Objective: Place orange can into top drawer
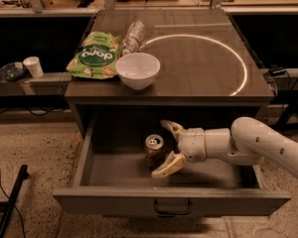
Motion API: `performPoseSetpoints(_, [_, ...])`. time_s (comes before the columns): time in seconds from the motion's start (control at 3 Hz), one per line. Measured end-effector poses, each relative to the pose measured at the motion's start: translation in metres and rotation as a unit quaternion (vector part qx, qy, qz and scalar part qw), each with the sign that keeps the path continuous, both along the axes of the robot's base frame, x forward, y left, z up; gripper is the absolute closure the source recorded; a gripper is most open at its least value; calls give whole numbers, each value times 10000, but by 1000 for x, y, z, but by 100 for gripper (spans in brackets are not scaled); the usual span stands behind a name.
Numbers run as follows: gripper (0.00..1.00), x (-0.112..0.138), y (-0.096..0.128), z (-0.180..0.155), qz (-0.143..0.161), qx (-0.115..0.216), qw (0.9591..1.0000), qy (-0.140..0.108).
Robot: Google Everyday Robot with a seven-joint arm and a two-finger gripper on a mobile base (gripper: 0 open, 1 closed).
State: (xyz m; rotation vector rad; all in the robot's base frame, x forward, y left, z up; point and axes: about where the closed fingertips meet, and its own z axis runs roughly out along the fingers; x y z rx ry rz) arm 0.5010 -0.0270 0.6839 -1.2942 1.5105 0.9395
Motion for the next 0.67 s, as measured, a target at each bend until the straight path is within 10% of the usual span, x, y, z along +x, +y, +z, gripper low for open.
performPoseSetpoints(0.67, [0, -3, -28, 65, 219, -162, 9984, -487])
